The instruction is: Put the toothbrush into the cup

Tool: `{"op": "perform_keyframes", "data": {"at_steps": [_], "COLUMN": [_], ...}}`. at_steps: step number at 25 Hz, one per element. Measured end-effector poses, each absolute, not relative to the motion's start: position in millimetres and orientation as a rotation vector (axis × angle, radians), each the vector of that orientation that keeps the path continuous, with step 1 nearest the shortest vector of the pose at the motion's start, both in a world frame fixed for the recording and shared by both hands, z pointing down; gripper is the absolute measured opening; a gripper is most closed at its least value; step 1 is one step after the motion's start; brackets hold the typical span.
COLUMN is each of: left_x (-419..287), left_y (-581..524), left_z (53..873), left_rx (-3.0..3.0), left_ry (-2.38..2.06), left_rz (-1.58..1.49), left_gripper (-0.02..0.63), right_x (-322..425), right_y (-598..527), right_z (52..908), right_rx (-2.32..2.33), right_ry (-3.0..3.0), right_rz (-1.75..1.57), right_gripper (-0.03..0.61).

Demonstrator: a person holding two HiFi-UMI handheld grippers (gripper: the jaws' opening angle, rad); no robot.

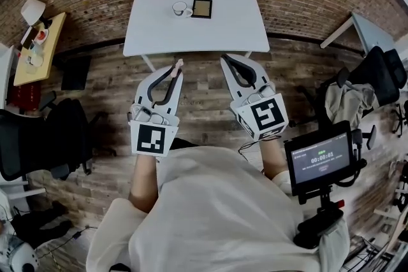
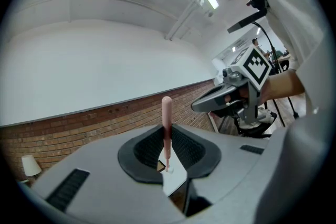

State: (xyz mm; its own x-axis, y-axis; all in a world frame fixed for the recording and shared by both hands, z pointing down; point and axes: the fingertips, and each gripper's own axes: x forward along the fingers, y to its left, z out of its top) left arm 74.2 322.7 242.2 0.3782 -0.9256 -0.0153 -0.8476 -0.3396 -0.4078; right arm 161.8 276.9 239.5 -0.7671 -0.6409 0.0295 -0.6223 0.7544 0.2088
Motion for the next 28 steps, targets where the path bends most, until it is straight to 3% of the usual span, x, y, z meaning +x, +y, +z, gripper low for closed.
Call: {"op": "perform_keyframes", "data": {"at_steps": [22,28], "left_x": [71,41], "left_y": [262,199], "left_z": [253,256], "left_rx": [-2.343,-2.378], "left_ry": [1.484,1.472], "left_rz": [-0.272,-0.286], "left_gripper": [0.052,0.052], "right_x": [166,135], "right_y": [221,157], "right_z": [253,253], "right_rx": [1.114,1.128], "right_ry": [-2.807,-2.796], "right_rz": [-0.240,-0.222], "right_gripper": [0.003,0.003]}}
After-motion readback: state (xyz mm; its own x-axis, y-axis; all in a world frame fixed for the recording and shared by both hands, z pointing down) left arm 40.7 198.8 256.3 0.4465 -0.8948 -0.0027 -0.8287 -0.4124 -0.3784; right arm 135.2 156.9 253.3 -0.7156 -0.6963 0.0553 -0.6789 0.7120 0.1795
